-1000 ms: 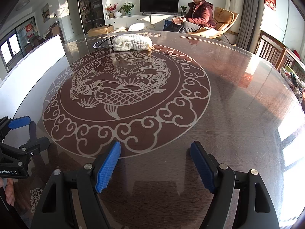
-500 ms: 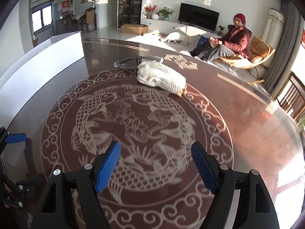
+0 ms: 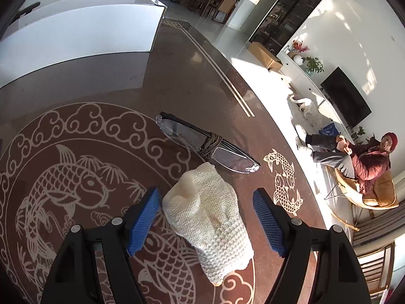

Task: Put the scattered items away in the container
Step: 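Grasp the cream mitten with the right tool while the left tool grasps the rimless glasses, then hold the mitten and glasses lifted above the table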

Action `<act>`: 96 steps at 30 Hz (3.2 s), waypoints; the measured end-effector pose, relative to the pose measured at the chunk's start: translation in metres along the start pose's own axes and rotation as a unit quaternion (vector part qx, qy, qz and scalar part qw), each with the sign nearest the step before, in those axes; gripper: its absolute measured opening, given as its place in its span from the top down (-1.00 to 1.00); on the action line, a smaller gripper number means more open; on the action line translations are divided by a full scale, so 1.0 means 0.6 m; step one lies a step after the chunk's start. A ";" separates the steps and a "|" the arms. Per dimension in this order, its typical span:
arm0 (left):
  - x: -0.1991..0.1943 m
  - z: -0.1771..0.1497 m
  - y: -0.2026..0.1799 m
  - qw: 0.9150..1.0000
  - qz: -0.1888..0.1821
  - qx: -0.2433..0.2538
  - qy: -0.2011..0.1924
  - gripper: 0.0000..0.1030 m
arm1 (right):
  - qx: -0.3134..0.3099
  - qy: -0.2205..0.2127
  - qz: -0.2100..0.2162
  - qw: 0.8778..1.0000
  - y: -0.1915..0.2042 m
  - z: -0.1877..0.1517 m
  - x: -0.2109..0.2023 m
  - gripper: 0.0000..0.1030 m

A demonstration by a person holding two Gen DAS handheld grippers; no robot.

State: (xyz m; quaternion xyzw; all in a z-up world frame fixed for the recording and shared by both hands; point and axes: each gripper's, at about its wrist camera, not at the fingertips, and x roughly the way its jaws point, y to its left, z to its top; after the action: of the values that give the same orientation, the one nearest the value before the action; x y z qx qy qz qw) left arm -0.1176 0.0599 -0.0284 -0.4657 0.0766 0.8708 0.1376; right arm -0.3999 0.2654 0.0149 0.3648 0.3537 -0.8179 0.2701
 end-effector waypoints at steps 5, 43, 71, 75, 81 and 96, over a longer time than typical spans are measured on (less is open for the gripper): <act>0.000 -0.001 0.000 1.000 0.000 0.000 -0.001 -1.00 | 0.160 0.034 0.060 0.985 -0.058 -0.018 0.049 -0.25; 0.282 0.449 0.016 0.980 -0.111 0.162 -0.015 -0.46 | 0.328 0.002 -0.001 0.945 0.224 -0.333 -0.278 -0.23; -0.023 -0.036 0.051 1.000 -0.010 0.000 -0.017 -0.88 | 0.306 0.003 0.015 0.952 0.300 -0.147 -0.195 -0.56; -0.012 -0.035 0.048 1.000 -0.009 0.007 -0.002 -1.00 | 0.309 0.002 0.018 0.951 0.297 -0.150 -0.196 -0.56; -0.007 -0.035 0.045 1.000 -0.012 0.012 -0.002 -1.00 | 0.310 0.003 0.017 0.951 0.292 -0.150 -0.193 -0.57; -0.005 -0.030 0.064 1.000 0.012 -0.026 -0.002 -1.00 | 0.354 0.017 -0.020 0.935 0.242 -0.196 -0.199 -0.59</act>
State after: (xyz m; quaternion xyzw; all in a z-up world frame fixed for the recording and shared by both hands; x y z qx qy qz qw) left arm -0.1138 0.0184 -0.0354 -0.4667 0.0593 0.8749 0.1147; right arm -0.1803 0.2907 -0.0033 0.4436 0.0530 -0.8889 0.1009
